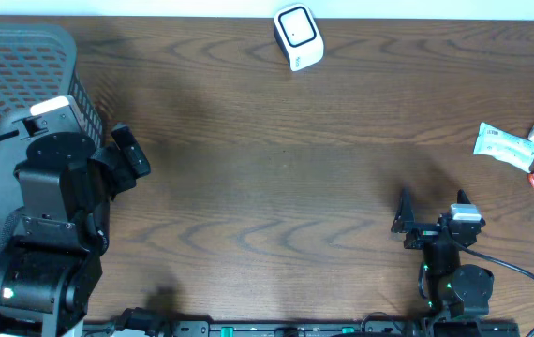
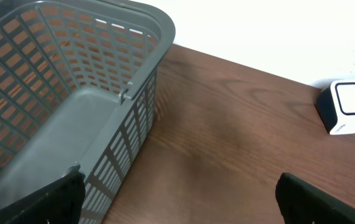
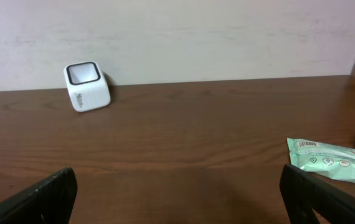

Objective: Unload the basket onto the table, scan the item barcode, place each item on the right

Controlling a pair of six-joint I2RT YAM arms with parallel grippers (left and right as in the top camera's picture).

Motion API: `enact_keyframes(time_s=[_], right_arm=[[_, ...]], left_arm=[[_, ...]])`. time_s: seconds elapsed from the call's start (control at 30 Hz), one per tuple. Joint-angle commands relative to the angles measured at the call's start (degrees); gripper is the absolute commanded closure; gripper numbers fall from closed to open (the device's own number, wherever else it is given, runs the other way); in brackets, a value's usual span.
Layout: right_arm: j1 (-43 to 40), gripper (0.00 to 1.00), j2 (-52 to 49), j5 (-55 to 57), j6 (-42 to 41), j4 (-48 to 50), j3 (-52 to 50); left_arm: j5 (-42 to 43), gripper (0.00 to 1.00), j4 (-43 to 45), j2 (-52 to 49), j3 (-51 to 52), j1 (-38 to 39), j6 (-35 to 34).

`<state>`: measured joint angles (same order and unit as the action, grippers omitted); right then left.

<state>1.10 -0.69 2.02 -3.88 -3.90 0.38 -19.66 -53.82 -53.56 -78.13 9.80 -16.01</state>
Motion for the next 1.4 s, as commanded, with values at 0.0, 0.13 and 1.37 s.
enact_keyframes(time_s=[0.0, 0.13, 1.37], right_arm=[[0.4, 0.01, 0.4, 0.9, 0.3, -0.2, -0.1], [0.4, 0.01, 0.4, 0.9, 0.3, -0.2, -0.1], [0.4, 0.01, 0.4, 0.9, 0.3, -0.2, -0.1]], left_arm=[[-0.5, 0.02, -0.2, 0.1, -0.4, -0.3, 1.0], [-0.5, 0.02, -0.2, 0.1, -0.4, -0.3, 1.0], [7.5, 0.02, 33.3, 51.3, 59.4, 0.1, 7.9]])
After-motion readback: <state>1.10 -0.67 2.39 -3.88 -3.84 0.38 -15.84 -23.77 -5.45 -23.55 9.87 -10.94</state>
